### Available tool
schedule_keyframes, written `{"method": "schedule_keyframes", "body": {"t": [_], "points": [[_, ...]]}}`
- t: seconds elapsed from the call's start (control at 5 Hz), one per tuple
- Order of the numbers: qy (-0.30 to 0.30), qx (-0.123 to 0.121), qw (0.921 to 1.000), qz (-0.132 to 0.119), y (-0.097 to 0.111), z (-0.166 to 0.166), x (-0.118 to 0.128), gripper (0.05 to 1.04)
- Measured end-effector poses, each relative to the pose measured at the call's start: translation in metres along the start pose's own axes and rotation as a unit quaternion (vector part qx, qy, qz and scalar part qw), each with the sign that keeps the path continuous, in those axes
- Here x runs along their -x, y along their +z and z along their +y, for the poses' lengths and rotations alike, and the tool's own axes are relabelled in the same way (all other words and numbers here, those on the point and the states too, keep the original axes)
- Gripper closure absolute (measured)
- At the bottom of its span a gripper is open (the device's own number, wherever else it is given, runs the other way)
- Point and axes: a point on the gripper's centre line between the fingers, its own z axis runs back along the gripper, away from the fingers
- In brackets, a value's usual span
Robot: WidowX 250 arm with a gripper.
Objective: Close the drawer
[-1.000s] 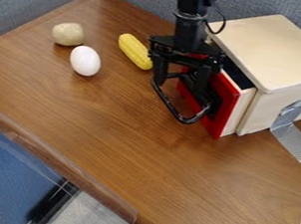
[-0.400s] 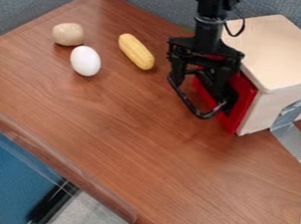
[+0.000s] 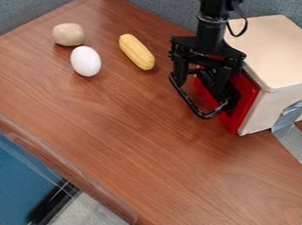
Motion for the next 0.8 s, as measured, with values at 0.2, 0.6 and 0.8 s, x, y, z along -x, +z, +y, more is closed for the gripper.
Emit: {"method": "schedule_keyframes", "body": {"t": [0.2,0.6,0.8], "points": [[0.01,0.0,0.9999,-0.008,0.009,0.006,-0.003,0.085],[0.046,-0.023,0.9977,-0.045,0.082,0.034,-0.005,0.085],[0.058,-0.074,0.9948,-0.038,0.107,0.051,0.002,0.085]]}}
